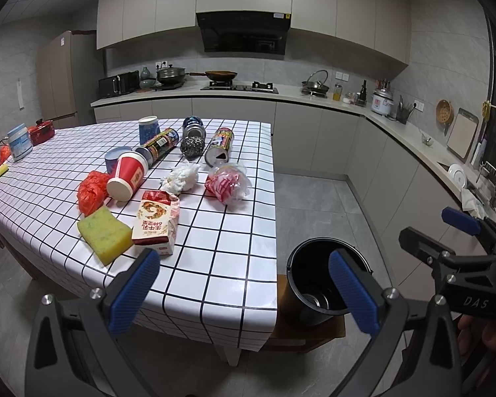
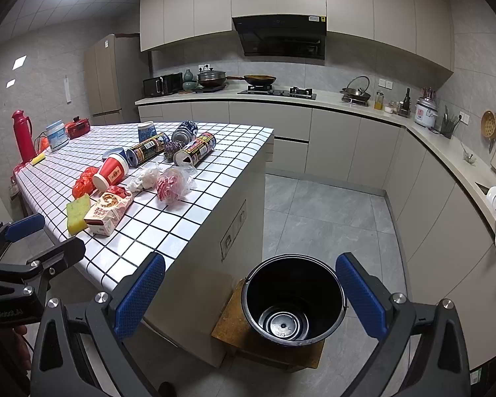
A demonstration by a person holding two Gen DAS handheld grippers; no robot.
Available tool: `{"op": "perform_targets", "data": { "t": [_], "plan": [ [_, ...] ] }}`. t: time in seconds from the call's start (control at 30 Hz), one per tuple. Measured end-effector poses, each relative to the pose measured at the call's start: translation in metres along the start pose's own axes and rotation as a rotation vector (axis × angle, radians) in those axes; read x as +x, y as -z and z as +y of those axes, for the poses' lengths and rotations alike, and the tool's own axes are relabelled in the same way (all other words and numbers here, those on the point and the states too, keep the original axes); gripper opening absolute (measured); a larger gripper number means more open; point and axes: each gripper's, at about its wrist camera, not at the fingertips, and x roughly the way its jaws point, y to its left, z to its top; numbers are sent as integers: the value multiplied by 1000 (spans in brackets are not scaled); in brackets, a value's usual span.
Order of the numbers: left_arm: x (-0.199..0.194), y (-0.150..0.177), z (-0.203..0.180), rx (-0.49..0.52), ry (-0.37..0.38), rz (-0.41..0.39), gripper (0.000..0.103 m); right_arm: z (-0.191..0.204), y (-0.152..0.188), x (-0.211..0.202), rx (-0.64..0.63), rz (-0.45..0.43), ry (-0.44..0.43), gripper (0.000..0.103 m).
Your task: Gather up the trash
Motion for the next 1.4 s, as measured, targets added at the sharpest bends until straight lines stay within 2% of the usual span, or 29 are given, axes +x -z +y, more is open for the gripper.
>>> {"op": "perform_targets", "data": {
  "t": [1.4],
  "plan": [
    [5,1,8,-31,6,18,103,3,-2,2,0,0,-3,103]
  ]
}}
